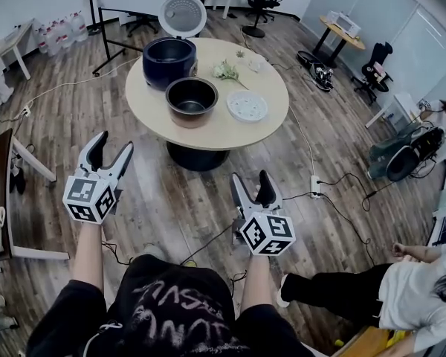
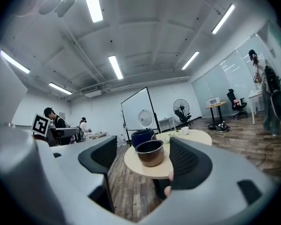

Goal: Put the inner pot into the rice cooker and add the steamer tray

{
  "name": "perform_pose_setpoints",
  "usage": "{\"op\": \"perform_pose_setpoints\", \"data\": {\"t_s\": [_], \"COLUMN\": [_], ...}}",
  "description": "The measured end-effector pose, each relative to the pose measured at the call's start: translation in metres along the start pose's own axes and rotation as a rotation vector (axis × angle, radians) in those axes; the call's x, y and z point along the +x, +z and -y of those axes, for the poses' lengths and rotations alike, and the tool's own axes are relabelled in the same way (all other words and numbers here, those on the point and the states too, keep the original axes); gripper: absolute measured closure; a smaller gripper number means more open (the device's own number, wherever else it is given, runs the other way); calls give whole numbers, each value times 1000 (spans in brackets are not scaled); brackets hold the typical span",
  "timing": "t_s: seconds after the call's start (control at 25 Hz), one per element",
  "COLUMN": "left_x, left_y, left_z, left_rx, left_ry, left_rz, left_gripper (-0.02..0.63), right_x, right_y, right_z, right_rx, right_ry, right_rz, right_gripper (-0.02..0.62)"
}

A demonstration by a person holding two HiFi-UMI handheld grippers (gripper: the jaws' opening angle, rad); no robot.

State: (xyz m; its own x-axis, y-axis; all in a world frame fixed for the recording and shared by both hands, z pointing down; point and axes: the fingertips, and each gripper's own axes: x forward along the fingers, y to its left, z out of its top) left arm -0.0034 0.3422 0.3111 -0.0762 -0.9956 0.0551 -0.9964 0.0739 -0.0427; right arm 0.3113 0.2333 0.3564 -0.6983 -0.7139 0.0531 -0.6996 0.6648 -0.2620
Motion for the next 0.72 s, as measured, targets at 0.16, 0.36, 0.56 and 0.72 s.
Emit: {"op": "perform_pose_setpoints", "data": {"t_s": [0.16, 0.36, 0.56, 0.72], "left_x": [15, 42, 88, 131], "left_y": [-1, -13, -28, -37], "left_z": [-2, -4, -21, -45], "left_rx": [-1, -3, -32, -54], "left_ry": [16, 21, 17, 3], "left_rz": [5, 18, 16, -8], "left_gripper": [314, 314, 314, 314], "right_x": [14, 38, 81, 127], "right_y": [1, -8, -14, -16], "right_z": [12, 32, 48, 54], "right_rx": [-1, -3, -3, -3], "right_ry": [12, 15, 8, -5], "right_rz": [5, 7, -5, -32], "right_gripper": [238, 238, 238, 238]}}
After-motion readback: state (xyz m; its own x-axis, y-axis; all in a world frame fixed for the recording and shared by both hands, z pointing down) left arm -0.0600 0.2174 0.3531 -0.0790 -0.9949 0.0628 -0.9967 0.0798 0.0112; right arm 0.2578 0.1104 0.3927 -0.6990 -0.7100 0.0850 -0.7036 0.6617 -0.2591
